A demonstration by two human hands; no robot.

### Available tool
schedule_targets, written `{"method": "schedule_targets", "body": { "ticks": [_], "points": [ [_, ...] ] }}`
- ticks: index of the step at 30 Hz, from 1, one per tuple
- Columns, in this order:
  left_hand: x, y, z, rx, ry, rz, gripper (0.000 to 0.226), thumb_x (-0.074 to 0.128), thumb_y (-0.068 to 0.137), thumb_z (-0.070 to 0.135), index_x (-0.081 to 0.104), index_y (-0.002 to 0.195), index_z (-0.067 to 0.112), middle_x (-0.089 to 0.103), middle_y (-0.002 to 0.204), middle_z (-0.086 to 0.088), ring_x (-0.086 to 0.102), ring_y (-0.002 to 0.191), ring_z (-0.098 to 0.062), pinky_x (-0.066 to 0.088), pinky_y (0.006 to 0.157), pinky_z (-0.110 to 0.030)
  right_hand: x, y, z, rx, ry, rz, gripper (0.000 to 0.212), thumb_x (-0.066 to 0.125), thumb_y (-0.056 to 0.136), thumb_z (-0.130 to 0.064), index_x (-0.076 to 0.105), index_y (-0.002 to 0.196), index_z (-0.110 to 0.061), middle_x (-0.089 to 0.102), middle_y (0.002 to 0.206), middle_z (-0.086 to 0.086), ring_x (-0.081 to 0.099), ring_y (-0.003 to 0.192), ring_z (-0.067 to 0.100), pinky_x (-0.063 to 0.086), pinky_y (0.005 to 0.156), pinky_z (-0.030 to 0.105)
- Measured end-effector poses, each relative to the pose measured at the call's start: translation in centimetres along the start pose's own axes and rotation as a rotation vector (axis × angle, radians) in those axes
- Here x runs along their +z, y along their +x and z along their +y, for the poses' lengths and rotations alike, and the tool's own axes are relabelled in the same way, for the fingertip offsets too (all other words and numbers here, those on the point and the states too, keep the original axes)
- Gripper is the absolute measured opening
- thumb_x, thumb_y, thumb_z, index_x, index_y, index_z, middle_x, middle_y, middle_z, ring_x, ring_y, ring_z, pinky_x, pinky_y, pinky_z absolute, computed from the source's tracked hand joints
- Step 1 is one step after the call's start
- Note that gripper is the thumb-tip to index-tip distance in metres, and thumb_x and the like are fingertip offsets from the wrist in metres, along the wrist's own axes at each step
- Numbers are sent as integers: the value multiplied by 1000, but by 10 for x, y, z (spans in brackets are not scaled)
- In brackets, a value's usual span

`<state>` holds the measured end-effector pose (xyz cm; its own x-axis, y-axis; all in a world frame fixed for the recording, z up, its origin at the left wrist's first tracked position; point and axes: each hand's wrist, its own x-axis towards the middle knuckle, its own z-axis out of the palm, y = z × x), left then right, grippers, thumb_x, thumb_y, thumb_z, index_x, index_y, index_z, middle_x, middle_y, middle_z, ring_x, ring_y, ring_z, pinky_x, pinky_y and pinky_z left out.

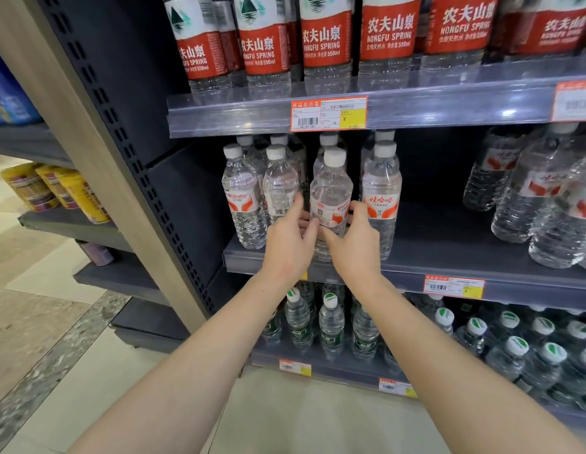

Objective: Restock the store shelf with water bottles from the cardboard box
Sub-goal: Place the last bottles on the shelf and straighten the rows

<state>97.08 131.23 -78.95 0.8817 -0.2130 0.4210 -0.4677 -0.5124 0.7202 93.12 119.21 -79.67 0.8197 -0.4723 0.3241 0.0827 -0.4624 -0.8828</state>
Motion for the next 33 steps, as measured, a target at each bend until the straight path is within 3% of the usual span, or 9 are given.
{"method": "schedule_targets", "body": {
  "ticks": [4,9,14,17,20,24,27,30,33],
  "points": [
    [1,2,-2,71,154,12,32,60,106,26,68,134,13,64,109,-2,63,98,-18,52,96,-37,0,5,3,-8,12,-54,57,75,92,-19,48,143,-18,57,113,-14,56,103,4,45,88,23],
    [0,1,5,-6,70,91,32,69,101,31,72,130,17,69,120,1,65,106,-13,52,96,-30,3,7,3,-70,-93,-87,66,70,95,-16,40,154,-14,61,132,1,59,118,13,49,99,31],
    [3,-5,11,-76,-92,115,32,72,99,27,70,129,16,74,107,15,70,100,-1,56,95,-25,4,5,5,8,-51,-90,47,66,98,-14,42,138,-11,67,121,5,67,106,23,55,85,38],
    [2,-6,10,-83,-116,118,31,75,97,31,74,125,19,76,108,15,71,96,2,56,90,-23,4,6,4,-39,-35,-91,46,65,96,-13,46,139,-12,59,129,5,57,115,13,53,96,39],
    [2,-7,9,-56,-155,148,23,79,94,30,79,113,18,74,109,21,73,92,-2,61,89,-34,7,5,-2,-93,-88,-135,57,71,89,-16,44,139,-8,43,130,7,35,102,-4,47,94,31],
    [1,-10,8,48,-86,148,20,77,96,27,83,112,16,66,142,5,69,108,1,57,103,-31,8,8,-11,-99,-37,-74,46,75,80,-13,54,121,-9,52,118,9,56,103,15,56,85,34],
    [-3,-13,6,130,-69,129,19,72,100,22,83,113,14,67,142,-1,59,123,1,53,109,-34,4,13,-12,-69,29,-34,38,75,82,-17,55,114,-15,61,110,6,63,101,20,58,86,39],
    [-7,-14,1,110,-155,149,17,71,101,21,83,113,21,68,139,3,61,125,0,53,108,-30,0,17,-11,-45,92,-69,48,79,84,-12,48,121,-17,60,106,-8,64,99,6,52,78,12],
    [-9,-15,-7,36,-238,164,15,70,102,22,80,112,24,72,132,6,65,122,-2,54,106,-31,-1,18,-11,-50,144,-90,72,87,80,-18,36,131,-19,63,114,-6,66,99,1,51,76,13]
  ]
}}
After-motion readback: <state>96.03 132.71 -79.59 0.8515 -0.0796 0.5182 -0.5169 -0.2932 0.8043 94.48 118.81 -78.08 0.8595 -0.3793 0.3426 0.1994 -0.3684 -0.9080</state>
